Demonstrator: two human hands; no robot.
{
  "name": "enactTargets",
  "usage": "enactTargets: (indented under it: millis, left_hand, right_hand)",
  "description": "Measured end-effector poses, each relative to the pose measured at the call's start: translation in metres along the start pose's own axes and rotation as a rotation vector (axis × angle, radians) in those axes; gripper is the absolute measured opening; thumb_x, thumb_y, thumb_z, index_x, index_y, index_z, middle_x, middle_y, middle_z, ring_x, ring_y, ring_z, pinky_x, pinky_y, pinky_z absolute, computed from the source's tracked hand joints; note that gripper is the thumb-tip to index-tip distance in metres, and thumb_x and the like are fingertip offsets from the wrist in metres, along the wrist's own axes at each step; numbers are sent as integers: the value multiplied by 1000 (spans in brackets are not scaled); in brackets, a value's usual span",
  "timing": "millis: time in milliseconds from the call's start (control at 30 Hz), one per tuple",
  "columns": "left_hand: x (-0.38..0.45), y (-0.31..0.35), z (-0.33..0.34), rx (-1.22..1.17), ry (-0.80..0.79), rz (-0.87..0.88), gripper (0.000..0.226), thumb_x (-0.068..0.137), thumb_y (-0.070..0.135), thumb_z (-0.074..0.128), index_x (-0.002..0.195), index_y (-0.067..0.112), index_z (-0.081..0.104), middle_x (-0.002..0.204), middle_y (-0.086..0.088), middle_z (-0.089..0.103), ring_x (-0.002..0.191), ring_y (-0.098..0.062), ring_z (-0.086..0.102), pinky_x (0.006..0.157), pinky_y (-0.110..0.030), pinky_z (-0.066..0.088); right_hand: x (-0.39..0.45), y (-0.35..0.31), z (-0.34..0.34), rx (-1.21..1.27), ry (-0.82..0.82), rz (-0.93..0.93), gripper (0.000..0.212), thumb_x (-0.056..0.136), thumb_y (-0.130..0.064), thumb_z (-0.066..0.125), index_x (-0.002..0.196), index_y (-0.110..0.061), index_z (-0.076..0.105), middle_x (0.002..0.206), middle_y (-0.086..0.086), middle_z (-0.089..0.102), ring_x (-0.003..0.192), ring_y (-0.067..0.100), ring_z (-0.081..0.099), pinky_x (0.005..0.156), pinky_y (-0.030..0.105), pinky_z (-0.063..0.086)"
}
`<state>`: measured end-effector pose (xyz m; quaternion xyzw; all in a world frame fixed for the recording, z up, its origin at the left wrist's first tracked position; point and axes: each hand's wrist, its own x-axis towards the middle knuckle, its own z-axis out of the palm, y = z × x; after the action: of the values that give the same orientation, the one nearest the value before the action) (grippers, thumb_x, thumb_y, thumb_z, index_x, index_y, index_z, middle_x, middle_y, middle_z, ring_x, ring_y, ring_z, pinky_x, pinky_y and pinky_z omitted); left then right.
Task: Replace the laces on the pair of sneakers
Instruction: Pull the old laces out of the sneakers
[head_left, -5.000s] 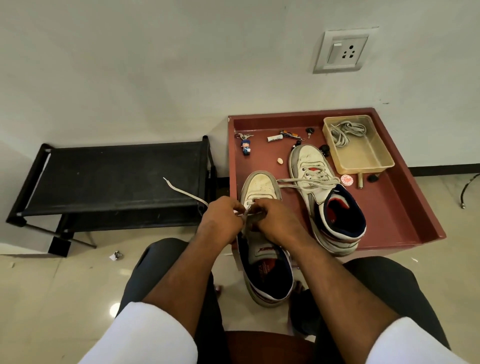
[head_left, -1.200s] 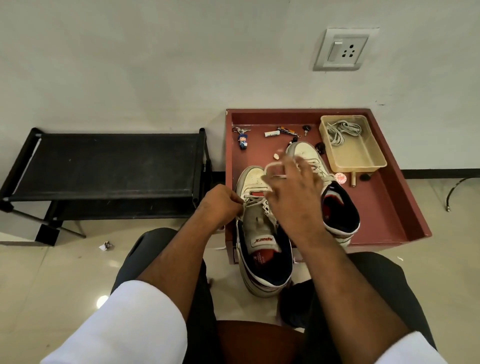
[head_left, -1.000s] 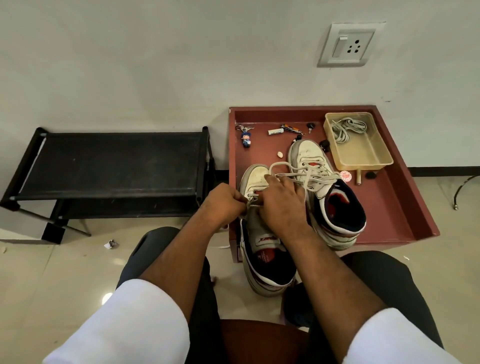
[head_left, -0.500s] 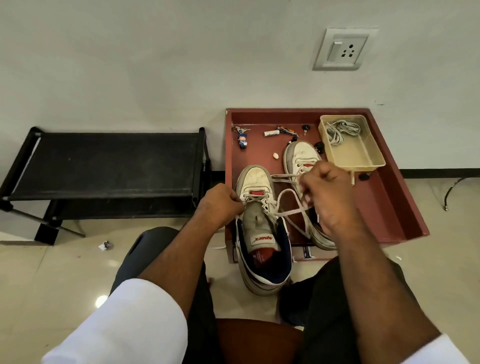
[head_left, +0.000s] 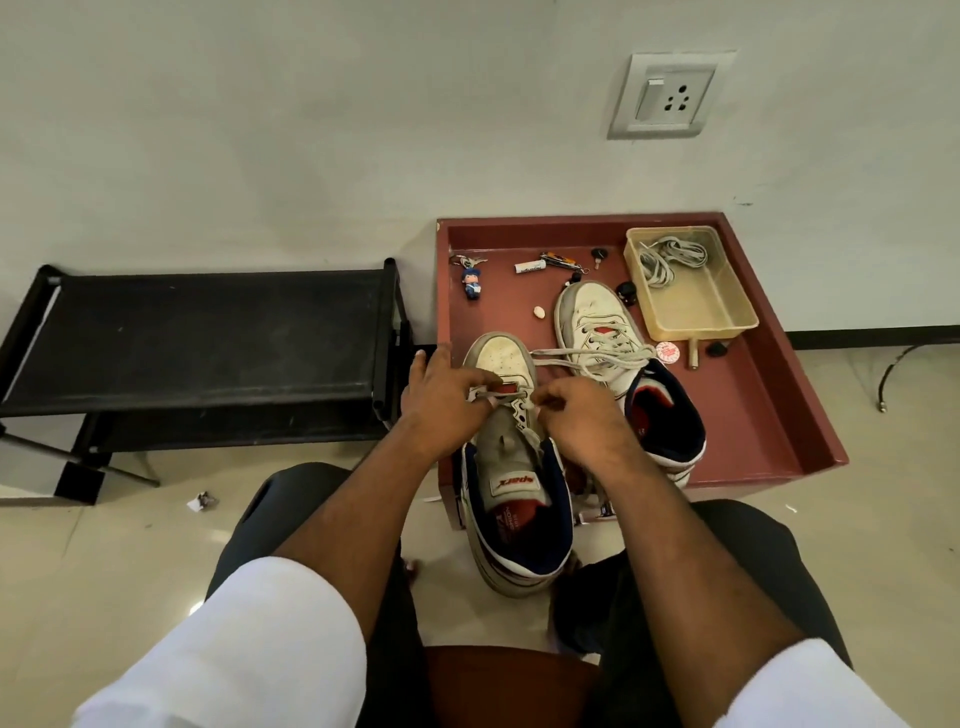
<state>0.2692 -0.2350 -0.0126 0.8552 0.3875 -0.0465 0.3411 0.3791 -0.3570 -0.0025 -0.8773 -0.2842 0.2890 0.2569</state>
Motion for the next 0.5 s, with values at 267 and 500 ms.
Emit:
enactTargets:
  millis: [267,500]
  left_hand:
    - [16,5,15,84,-6,66,27,91,37,65,118,35,66,165,-6,-3,149,-29,-19,117,-46,-13]
    - [20,6,18,-224,-109,1,14,99,25,55,105,19,66,165,-4,-2,149,-23,-19,117,-49,-13]
  right_hand:
    - [14,11,10,5,50,-27,17,86,-10,65,98,-15,76,93,2,74,85,16,66,80,24,51]
    - [19,14,21,70,109,-31,25,82,-15,74,107,-19,73,97,0,74,86,13,67,88,30,54]
